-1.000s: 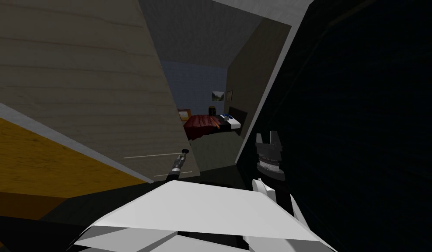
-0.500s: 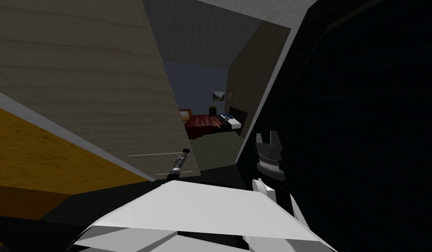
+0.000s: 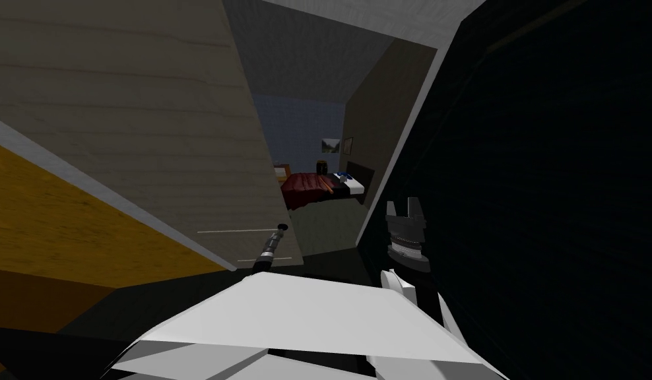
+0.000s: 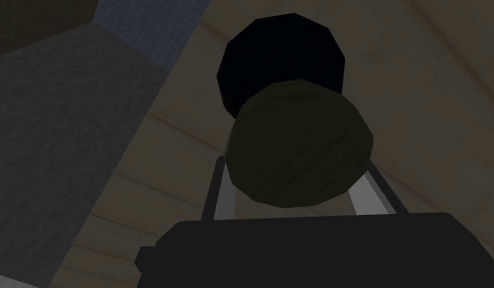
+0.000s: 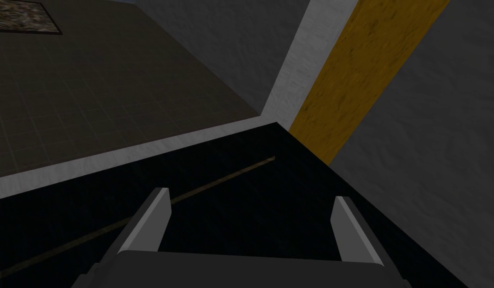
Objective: Pull the door open
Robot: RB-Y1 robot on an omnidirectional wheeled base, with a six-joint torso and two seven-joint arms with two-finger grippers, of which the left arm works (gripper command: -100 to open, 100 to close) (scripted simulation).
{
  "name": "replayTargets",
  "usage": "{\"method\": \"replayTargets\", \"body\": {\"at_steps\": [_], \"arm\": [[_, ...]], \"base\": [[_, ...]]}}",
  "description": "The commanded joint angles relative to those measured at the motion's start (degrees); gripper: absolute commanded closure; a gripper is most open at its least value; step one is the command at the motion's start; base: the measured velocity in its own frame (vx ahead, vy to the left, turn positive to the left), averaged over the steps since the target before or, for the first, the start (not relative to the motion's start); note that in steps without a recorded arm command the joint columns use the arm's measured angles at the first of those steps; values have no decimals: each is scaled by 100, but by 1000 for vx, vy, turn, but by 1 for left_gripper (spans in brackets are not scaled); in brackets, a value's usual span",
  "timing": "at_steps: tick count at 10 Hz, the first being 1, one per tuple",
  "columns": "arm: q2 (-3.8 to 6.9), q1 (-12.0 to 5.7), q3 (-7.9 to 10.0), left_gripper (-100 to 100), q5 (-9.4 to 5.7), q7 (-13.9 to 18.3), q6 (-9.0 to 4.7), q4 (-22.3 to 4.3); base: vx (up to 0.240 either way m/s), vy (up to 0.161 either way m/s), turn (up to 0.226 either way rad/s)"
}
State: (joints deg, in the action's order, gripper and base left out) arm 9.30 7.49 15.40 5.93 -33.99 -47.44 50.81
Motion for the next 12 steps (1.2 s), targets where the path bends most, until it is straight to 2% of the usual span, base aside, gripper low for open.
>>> {"method": "replayTargets", "body": {"at_steps": [1,4,5,6,7,8,9,10,12], "arm": [[-73,-21,-185,100,-48,286,28,15],[-29,-50,-340,100,-197,726,26,3],[-29,-50,-340,100,-197,763,26,3],[-6,-66,-422,100,-276,980,25,-4],[-6,-66,-422,100,-276,1000,25,-4],[18,-81,-505,100,-356,1223,24,-10],[18,-81,-505,100,-356,1237,24,-10],[41,-97,-587,100,-436,1455,22,-16],[41,-97,-587,100,-436,1474,22,-16]], "base": [[-31,-6,8],[-36,7,12],[-26,10,15],[-31,7,19],[-31,-2,14],[-33,7,11],[-27,6,3],[-31,1,7],[-15,3,6]]}}
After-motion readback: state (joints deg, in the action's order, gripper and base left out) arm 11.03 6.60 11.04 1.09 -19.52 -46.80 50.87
